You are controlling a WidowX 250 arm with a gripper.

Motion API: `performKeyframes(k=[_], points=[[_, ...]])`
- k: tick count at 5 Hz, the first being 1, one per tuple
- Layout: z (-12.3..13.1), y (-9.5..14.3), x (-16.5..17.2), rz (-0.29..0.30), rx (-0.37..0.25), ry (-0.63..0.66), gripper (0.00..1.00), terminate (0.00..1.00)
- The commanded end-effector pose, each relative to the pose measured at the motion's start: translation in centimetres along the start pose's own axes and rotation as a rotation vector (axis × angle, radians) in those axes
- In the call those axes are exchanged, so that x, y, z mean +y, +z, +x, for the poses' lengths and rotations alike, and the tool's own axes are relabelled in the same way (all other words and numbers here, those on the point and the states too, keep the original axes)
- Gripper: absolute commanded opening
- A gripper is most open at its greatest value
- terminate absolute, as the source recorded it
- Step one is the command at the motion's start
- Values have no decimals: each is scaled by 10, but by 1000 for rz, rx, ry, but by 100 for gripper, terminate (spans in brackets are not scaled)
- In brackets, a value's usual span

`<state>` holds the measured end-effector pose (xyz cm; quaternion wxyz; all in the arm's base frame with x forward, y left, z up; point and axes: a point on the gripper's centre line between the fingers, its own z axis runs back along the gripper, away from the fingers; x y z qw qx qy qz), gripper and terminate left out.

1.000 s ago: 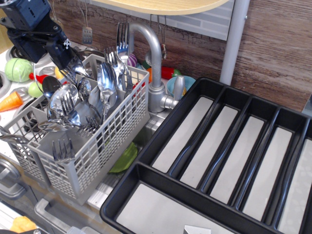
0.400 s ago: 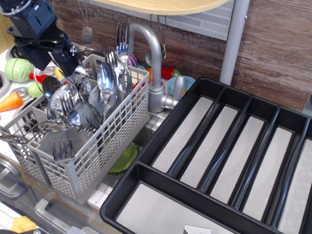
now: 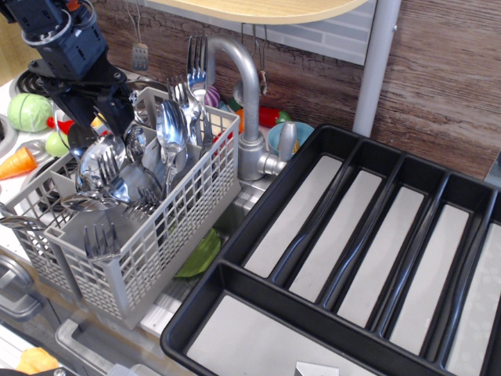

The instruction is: Put fork from basket to tray

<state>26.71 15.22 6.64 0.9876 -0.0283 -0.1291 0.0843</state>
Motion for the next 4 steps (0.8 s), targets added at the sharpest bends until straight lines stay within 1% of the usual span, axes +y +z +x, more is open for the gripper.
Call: performKeyframes(k=[1,2,3,4], points=[[8,4,-3,37,-15,38,0,0],[9,13,-9,71,-18,57,0,0],[14,35,-18,109,-8,71,0,0],[18,72,-31,174,-41,83,0,0]])
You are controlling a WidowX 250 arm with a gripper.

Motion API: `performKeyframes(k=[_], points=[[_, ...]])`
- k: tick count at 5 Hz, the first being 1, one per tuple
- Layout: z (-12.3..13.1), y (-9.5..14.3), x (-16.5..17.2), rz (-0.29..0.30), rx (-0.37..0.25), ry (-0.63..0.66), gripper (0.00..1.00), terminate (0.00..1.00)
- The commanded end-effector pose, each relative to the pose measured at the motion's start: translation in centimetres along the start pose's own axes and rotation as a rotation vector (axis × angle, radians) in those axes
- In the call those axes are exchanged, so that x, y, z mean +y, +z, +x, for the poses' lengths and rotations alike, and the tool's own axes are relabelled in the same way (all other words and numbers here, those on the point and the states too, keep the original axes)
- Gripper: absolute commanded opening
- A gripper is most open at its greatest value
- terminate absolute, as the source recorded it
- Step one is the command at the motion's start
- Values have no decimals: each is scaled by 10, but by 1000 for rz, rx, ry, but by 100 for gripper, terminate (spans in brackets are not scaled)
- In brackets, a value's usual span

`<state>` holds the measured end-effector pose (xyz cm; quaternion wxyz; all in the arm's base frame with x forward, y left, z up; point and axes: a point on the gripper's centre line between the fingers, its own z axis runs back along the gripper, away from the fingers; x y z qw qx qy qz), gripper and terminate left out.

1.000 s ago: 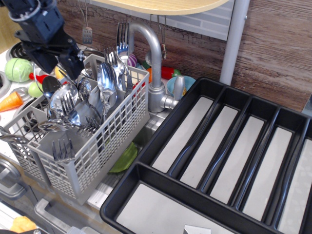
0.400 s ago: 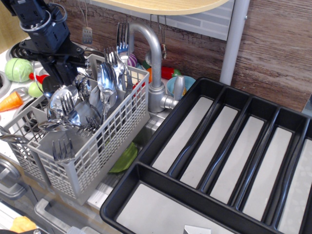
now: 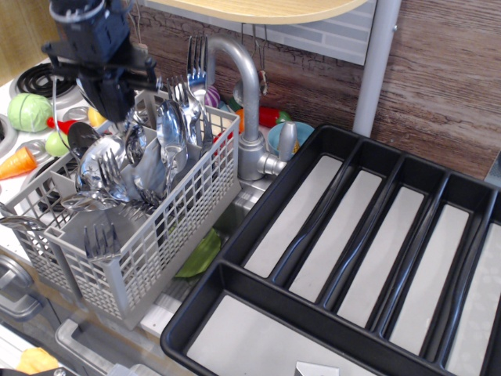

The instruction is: Put fork from basket to tray

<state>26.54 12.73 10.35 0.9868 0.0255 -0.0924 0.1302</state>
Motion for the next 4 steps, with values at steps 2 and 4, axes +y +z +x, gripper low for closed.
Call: performKeyframes(k=[2,4], points=[[18,118,-32,62,-38,125,0,0],[11,141,-80,-57,109,324,0,0]])
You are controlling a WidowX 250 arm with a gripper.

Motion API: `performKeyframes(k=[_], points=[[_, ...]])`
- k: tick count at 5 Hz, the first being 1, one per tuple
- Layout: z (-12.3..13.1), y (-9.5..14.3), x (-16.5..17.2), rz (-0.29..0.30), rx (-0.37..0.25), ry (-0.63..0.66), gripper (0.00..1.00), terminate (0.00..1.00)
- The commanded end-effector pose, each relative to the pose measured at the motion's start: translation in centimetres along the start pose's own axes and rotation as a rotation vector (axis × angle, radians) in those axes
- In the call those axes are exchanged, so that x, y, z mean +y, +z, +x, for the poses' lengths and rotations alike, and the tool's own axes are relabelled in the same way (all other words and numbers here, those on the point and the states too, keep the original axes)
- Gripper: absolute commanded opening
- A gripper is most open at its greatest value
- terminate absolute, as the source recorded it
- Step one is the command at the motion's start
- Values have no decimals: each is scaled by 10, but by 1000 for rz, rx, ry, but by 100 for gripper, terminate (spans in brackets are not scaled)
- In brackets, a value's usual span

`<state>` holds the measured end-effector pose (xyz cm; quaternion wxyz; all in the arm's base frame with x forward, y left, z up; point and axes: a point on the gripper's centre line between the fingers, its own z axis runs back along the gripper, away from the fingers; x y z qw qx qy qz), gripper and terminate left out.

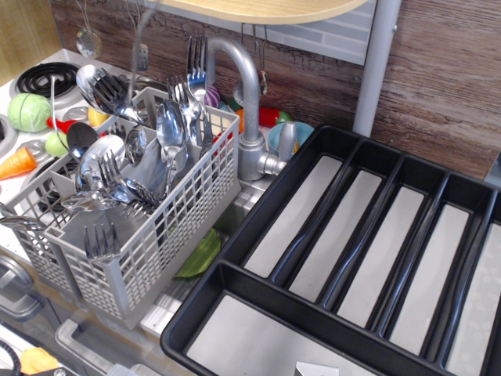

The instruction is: Put fork from basket to tray

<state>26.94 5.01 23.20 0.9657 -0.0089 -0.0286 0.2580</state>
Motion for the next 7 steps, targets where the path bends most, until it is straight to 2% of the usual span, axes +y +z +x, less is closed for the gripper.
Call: performKeyframes(k=[1,2,3,4,5,6,7], points=[[7,17,-40,-76,-23,134,0,0],[14,8,-67,-163,86,301,0,0],[5,-7,-86,-187,135,440,0,0],[-4,-26,-97,-167,113,494,0,0],[-8,-47,-99,-237,105,547,0,0],[-13,-64,-100,-307,122,600,0,0],[-15,-75,-103,-350,164,650,0,0]])
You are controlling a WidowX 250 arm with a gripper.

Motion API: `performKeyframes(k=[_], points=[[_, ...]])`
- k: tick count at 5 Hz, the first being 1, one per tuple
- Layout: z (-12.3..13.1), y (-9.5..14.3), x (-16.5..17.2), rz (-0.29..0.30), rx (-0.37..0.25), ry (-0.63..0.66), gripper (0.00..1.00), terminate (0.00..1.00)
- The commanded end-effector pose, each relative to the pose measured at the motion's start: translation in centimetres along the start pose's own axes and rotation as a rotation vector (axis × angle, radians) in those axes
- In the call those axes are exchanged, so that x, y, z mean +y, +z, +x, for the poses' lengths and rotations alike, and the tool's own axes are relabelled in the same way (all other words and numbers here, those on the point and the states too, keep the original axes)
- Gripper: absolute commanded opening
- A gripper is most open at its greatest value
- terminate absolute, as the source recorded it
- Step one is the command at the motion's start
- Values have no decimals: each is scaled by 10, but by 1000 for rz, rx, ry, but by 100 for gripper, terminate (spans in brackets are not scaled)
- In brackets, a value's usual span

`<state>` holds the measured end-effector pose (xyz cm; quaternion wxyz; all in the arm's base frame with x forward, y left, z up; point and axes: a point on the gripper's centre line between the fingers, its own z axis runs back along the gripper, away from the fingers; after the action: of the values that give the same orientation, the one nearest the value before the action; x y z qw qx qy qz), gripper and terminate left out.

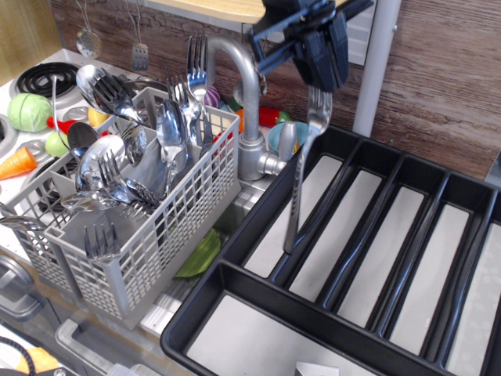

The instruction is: Put fork from basket to tray

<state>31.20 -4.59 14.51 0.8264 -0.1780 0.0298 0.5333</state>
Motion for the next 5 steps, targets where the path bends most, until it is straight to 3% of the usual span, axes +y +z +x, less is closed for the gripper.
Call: performKeyframes(k=[1,2,5], points=[[-6,4,-6,-71,4,37,0,0],[-2,-9,-3,-58,-9,31,0,0],[16,-54,6,-130,66,126,0,0]])
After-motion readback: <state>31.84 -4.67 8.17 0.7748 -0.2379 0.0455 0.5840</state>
